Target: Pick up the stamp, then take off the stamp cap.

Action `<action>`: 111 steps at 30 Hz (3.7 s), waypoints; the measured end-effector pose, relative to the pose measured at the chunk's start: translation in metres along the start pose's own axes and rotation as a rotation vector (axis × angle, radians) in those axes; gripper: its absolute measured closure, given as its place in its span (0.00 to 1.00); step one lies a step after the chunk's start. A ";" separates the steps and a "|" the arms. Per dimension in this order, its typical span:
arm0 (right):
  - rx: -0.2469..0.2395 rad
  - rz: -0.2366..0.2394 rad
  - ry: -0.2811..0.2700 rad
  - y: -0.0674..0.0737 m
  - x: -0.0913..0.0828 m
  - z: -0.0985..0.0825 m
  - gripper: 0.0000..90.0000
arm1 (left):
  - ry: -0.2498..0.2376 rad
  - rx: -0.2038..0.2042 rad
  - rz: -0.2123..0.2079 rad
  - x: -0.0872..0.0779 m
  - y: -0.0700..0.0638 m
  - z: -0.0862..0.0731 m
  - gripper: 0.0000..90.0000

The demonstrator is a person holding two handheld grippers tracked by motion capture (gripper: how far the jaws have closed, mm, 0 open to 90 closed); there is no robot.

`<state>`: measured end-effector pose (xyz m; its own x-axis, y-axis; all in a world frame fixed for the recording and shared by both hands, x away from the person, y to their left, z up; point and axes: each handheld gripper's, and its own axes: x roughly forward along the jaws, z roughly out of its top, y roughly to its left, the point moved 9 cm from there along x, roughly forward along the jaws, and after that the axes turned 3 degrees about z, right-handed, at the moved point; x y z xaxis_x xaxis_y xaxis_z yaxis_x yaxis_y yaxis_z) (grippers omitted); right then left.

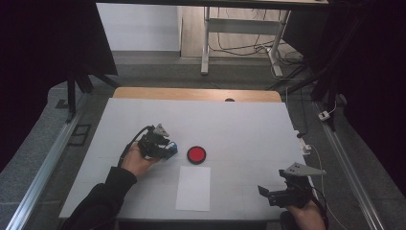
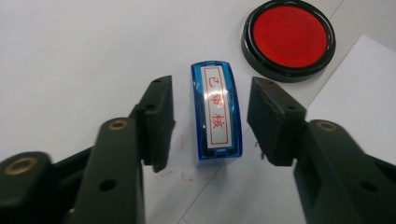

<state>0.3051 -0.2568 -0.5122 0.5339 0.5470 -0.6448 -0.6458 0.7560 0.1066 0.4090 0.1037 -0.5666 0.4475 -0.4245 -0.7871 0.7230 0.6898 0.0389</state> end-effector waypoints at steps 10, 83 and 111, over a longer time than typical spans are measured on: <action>0.001 0.002 0.002 0.000 0.000 0.000 0.00 | 0.010 0.032 0.016 -0.001 -0.001 0.000 0.78; -0.009 0.011 -0.005 0.001 -0.001 0.000 0.00 | -0.226 0.178 -0.299 -0.066 -0.102 0.034 0.78; -0.081 0.080 -0.055 0.019 -0.001 0.011 0.00 | -0.232 0.179 -0.299 -0.069 -0.099 0.034 0.78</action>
<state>0.2976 -0.2390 -0.5011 0.5066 0.6248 -0.5942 -0.7282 0.6790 0.0931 0.3237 0.0450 -0.4951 0.2960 -0.7252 -0.6216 0.9099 0.4120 -0.0473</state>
